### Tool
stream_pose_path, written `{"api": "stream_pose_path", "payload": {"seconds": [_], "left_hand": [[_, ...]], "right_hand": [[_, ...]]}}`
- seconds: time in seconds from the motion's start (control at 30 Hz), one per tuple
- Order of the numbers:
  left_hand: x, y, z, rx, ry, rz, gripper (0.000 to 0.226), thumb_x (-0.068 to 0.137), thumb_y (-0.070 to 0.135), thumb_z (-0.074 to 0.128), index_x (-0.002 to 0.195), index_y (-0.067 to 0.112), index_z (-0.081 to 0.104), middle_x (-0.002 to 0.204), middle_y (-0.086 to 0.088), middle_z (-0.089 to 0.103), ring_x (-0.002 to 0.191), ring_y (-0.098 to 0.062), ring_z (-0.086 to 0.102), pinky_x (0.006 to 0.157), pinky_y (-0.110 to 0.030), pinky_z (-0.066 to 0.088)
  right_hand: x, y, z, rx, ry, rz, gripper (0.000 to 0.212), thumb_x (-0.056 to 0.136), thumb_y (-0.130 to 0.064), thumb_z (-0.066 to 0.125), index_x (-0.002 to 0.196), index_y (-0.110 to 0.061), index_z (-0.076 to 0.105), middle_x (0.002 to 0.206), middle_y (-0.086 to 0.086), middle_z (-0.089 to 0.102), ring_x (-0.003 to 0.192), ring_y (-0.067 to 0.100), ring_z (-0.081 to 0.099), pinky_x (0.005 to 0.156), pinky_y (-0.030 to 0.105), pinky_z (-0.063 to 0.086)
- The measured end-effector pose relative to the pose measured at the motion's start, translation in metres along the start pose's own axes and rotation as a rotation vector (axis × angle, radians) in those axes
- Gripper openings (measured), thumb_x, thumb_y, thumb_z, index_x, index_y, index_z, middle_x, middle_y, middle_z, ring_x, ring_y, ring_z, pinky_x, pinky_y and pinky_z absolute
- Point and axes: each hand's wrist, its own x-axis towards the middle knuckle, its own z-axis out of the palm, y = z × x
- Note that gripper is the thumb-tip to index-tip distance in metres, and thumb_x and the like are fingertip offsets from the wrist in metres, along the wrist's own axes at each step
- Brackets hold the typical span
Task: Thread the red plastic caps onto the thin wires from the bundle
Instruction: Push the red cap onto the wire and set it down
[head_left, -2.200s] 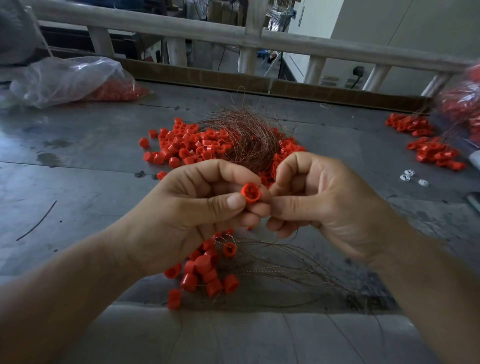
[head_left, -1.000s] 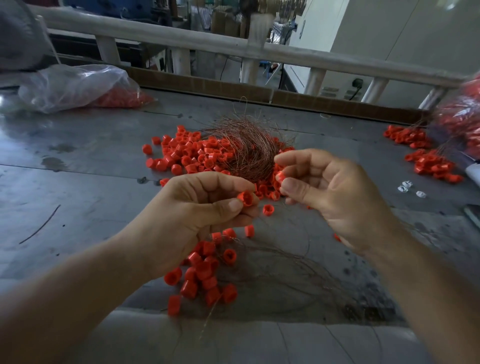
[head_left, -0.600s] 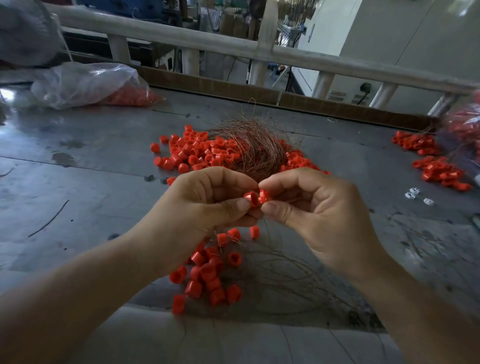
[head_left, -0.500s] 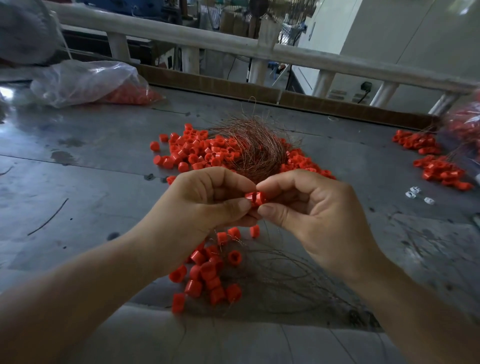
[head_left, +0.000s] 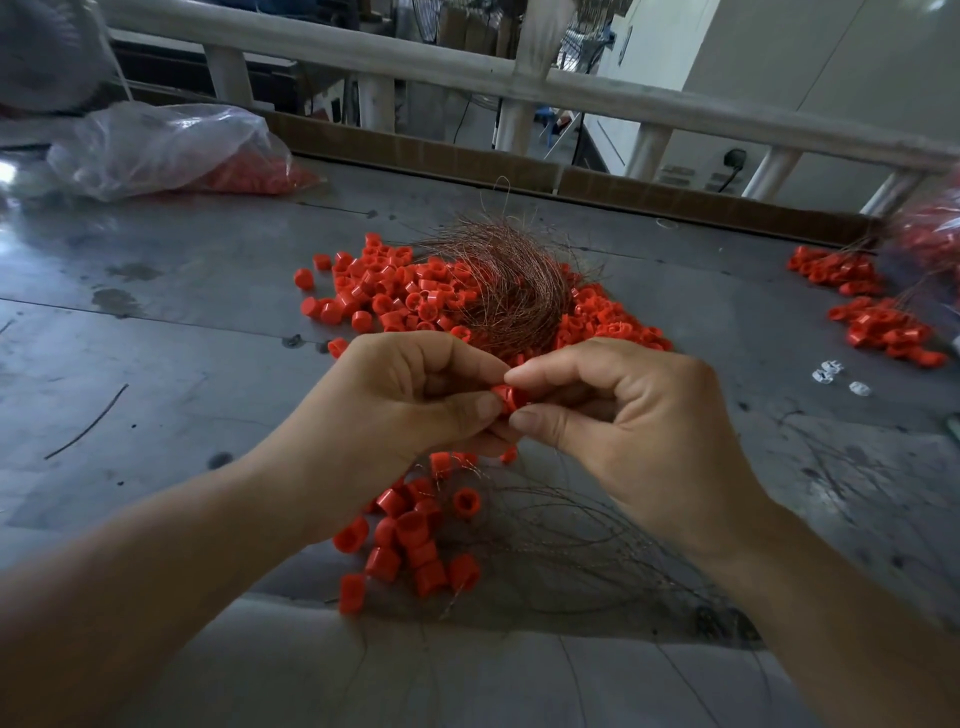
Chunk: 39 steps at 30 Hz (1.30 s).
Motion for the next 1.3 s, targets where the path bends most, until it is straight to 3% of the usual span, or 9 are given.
{"api": "stream_pose_path", "payload": {"seconds": [0.33, 0.6, 0.87, 1.1, 1.3], "left_hand": [[-0.0019, -0.0019, 0.0005, -0.072, -0.036, -0.041, 0.020, 0.058, 0.012, 0.062, 0.073, 0.016, 0.075, 0.068, -0.008, 0.071, 0.064, -0.014, 0.070, 0.058, -0.018, 0.054], [-0.0016, -0.0038, 0.0002, -0.049, -0.034, -0.069, 0.021, 0.058, 0.014, 0.062, 0.075, 0.015, 0.074, 0.069, -0.009, 0.072, 0.064, -0.016, 0.070, 0.057, -0.019, 0.054], [-0.0033, 0.0013, -0.0003, -0.070, -0.095, -0.069, 0.020, 0.058, 0.015, 0.062, 0.073, 0.018, 0.075, 0.065, -0.008, 0.070, 0.062, -0.016, 0.069, 0.055, -0.019, 0.054], [-0.0038, 0.0012, -0.0051, -0.059, -0.163, -0.111, 0.017, 0.060, 0.016, 0.071, 0.077, 0.013, 0.070, 0.069, -0.013, 0.070, 0.064, -0.021, 0.070, 0.056, -0.022, 0.054], [-0.0019, 0.0019, -0.0042, -0.042, -0.086, -0.052, 0.017, 0.056, 0.019, 0.067, 0.072, 0.018, 0.073, 0.068, -0.011, 0.071, 0.064, -0.018, 0.070, 0.056, -0.019, 0.054]], "right_hand": [[-0.0019, -0.0014, 0.0002, -0.006, 0.028, -0.031, 0.023, 0.064, -0.018, 0.073, 0.085, -0.025, 0.068, 0.077, -0.015, 0.067, 0.072, 0.000, 0.065, 0.065, 0.017, 0.053], [0.0000, 0.0043, -0.0011, -0.067, -0.018, -0.132, 0.025, 0.064, -0.018, 0.073, 0.086, -0.007, 0.072, 0.080, -0.010, 0.064, 0.078, 0.003, 0.065, 0.068, 0.012, 0.052], [0.0028, 0.0044, -0.0048, 0.124, -0.100, -0.040, 0.019, 0.061, -0.028, 0.073, 0.076, -0.027, 0.061, 0.068, -0.017, 0.060, 0.068, -0.004, 0.060, 0.062, 0.007, 0.044], [0.0039, 0.0056, -0.0084, 0.217, -0.186, 0.022, 0.021, 0.057, -0.027, 0.074, 0.073, -0.023, 0.063, 0.067, -0.011, 0.063, 0.065, 0.001, 0.061, 0.062, 0.012, 0.047], [0.0008, 0.0051, -0.0005, 0.024, -0.008, -0.132, 0.027, 0.064, -0.019, 0.074, 0.090, -0.013, 0.068, 0.079, -0.007, 0.068, 0.075, 0.004, 0.066, 0.068, 0.016, 0.052]]}}
